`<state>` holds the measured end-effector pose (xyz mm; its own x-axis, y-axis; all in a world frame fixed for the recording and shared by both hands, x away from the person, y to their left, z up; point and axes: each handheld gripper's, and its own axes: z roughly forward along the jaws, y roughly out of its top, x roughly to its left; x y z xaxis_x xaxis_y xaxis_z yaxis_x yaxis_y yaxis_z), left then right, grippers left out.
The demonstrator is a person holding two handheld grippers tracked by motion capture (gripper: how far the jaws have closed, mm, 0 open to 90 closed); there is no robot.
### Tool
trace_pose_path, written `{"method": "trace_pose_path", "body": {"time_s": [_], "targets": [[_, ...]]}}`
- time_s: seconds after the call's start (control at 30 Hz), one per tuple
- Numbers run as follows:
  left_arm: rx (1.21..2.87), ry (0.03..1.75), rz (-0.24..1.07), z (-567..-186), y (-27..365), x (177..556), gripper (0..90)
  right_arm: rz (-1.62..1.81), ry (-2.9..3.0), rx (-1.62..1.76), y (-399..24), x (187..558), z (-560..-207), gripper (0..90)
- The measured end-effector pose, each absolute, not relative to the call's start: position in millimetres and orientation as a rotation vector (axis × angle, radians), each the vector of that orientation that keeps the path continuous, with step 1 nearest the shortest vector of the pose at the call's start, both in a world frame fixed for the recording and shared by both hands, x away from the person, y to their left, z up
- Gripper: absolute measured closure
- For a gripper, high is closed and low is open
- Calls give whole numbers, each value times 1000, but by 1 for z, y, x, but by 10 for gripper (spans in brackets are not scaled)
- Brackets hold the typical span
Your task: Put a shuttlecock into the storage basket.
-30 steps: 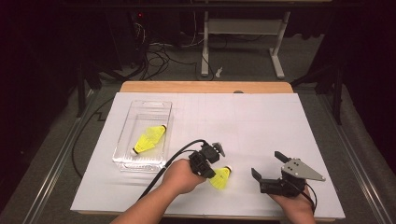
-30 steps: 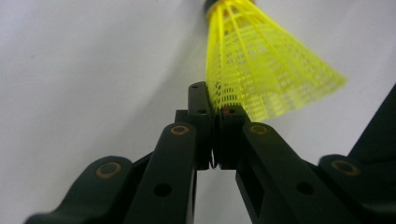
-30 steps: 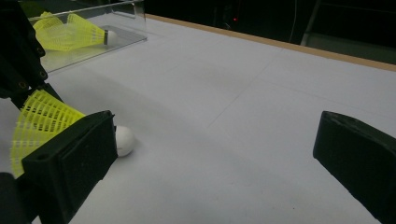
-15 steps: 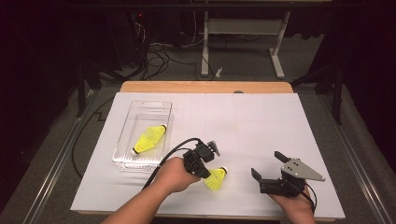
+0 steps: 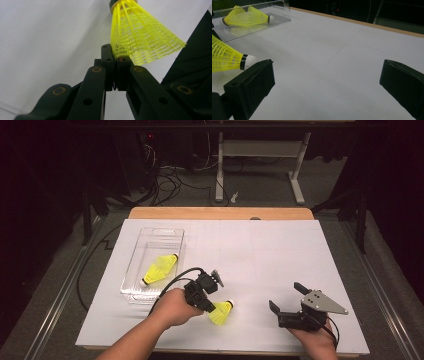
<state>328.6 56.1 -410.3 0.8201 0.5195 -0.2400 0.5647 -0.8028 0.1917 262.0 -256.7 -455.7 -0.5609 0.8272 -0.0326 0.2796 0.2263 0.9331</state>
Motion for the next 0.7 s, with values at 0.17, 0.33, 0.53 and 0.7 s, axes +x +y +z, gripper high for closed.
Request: {"method": "trace_pose_path", "body": {"time_s": [0.17,0.33,0.53,0.7], "targets": [[2749,841,-274,-411,65,329,878,1325,1966,1015,-256,262,-456,3],[2742,851,-280,-410,73,329,878,1325,1966,1016,-256,262,-456,3],[2738,857,-285,-408,81,329,878,1325,1966,1015,-256,262,-456,3],[2728,868,-298,-403,89,330,878,1324,1967,1013,-256,262,-456,3]]}}
